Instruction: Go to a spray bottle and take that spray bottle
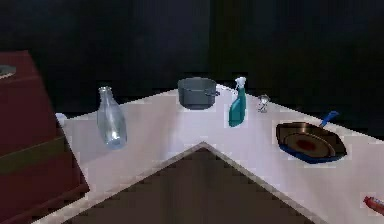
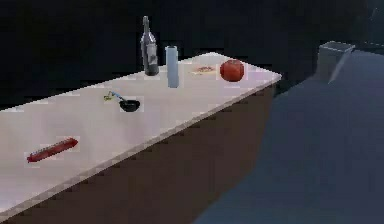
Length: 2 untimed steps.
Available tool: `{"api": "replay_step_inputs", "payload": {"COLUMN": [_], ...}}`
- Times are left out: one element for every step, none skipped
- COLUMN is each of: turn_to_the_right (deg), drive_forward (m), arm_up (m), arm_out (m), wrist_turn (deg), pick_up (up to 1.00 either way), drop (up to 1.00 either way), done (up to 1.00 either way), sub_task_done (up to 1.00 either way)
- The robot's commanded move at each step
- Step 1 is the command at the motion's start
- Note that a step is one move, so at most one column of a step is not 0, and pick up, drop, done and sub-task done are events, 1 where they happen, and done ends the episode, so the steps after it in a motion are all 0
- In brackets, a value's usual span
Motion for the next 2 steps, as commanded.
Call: {"api": "replay_step_inputs", "payload": {"turn_to_the_right": [-45.0,-27.0], "drive_forward": [0.0,0.0], "arm_up": [0.0,0.0], "arm_out": [0.0,0.0], "wrist_turn": [0.0,0.0], "pick_up": [0.0,0.0], "drop": [0.0,0.0], "done": [0.0,0.0], "sub_task_done": [0.0,0.0]}}
